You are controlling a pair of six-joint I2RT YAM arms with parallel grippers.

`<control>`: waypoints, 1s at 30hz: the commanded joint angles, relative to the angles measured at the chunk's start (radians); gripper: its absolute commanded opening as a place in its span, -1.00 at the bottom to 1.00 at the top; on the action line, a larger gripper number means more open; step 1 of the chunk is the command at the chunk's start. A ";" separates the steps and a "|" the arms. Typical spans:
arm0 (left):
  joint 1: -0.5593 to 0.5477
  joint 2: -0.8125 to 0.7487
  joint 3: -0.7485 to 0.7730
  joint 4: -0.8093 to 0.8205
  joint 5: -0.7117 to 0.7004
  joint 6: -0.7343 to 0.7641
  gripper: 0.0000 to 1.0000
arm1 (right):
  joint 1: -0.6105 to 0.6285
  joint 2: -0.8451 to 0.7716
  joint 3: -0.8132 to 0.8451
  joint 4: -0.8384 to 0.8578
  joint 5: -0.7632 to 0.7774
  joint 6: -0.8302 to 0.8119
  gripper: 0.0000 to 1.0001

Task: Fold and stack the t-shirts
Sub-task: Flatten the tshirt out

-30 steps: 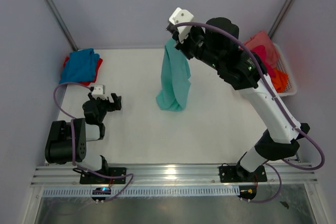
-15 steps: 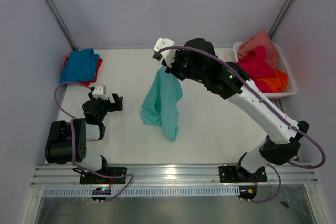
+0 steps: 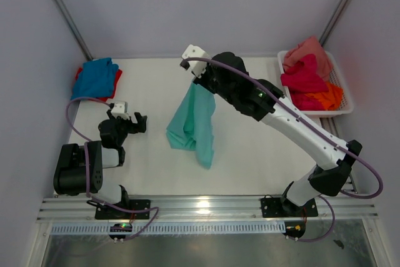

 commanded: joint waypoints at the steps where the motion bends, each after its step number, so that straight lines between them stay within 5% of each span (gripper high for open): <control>1: -0.003 -0.006 0.024 0.037 0.016 0.023 0.86 | 0.000 -0.022 -0.038 0.271 0.325 0.007 -0.94; 4: -0.003 -0.008 0.024 0.034 0.016 0.023 0.91 | 0.000 -0.012 -0.098 0.373 0.430 -0.089 -0.94; 30: -0.003 -0.009 0.023 0.036 0.017 0.024 0.98 | -0.095 0.016 -0.154 0.341 0.287 -0.004 -0.94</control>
